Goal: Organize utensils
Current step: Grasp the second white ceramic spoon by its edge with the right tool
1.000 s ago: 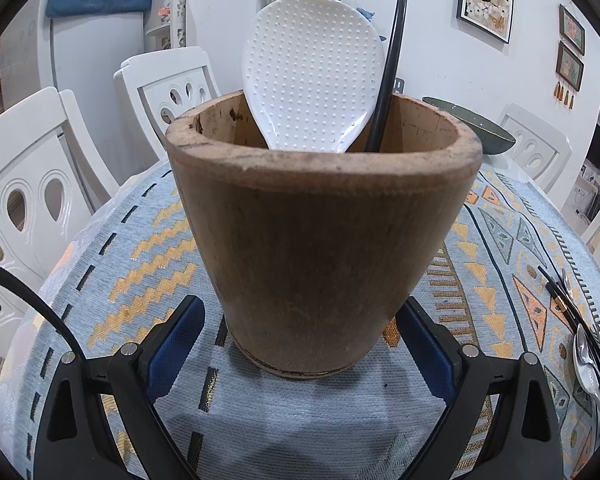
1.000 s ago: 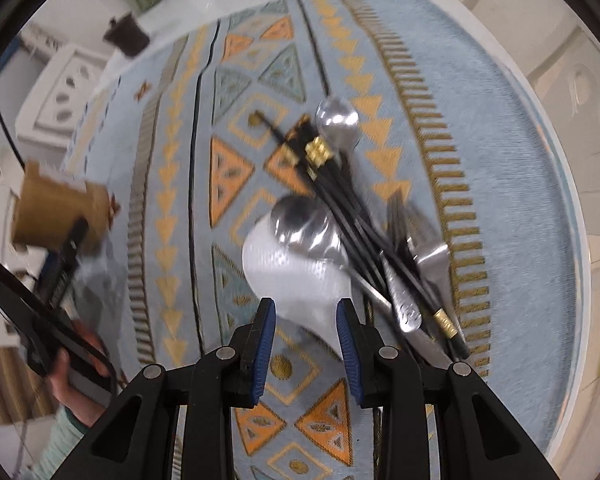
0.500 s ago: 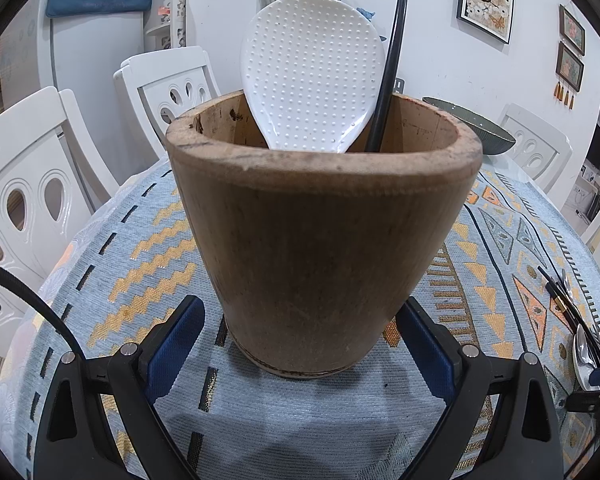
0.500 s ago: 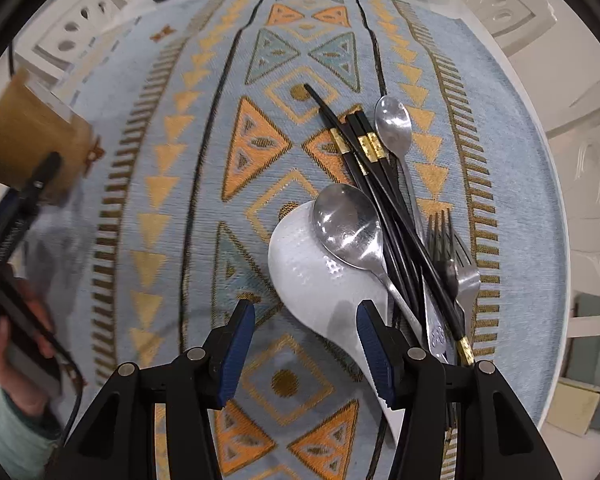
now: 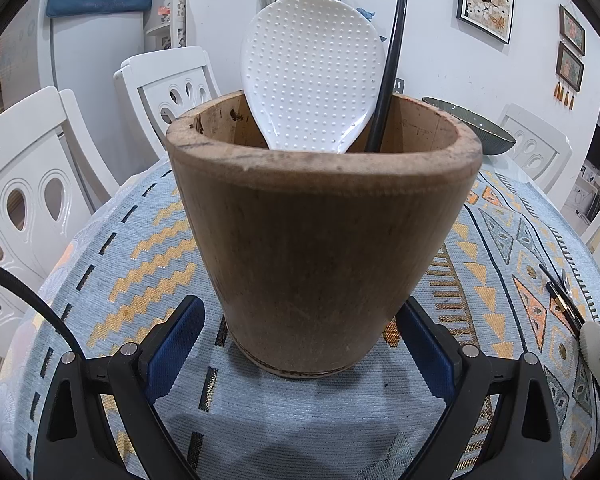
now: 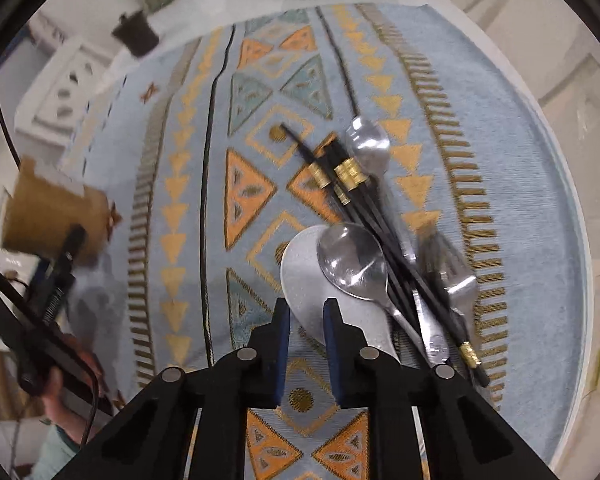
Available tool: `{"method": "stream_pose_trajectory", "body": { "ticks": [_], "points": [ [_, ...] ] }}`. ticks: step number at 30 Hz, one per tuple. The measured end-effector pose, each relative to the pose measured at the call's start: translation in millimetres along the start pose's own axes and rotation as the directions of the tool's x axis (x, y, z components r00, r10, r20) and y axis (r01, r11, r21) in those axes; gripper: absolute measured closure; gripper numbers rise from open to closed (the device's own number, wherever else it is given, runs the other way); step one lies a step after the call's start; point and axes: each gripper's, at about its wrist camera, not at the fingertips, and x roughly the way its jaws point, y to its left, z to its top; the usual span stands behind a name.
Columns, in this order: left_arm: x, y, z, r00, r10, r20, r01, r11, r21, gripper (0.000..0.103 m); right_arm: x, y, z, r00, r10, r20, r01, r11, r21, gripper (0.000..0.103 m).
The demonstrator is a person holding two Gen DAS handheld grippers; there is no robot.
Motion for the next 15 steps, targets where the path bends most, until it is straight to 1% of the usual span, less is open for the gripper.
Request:
{"method": "stream_pose_trajectory", "body": {
  "ticks": [2,5,8,11,15],
  "points": [
    [0,0,0,1.0,0.0,0.0,0.0,1.0,0.0,0.006,-6,-6,3,1.0,-0.001,0.009,0.001,1.0,0.018,0.088],
    [0,0,0,1.0,0.0,0.0,0.0,1.0,0.0,0.006,-12,-5,6,0.999,-0.033,0.024,0.032,0.999,0.026,0.088],
    [0,0,0,1.0,0.0,0.0,0.0,1.0,0.0,0.006,-11,-7,9,0.998,-0.07,0.002,0.069,0.996,0.052,0.087],
    [0,0,0,1.0,0.0,0.0,0.0,1.0,0.0,0.006,-4,-10,16,0.997,-0.07,-0.03,0.071,0.996,0.061,0.086],
    [0,0,0,1.0,0.0,0.0,0.0,1.0,0.0,0.006,12,-4,19,0.993,-0.092,-0.07,0.094,0.995,0.029,0.087]
  ]
}}
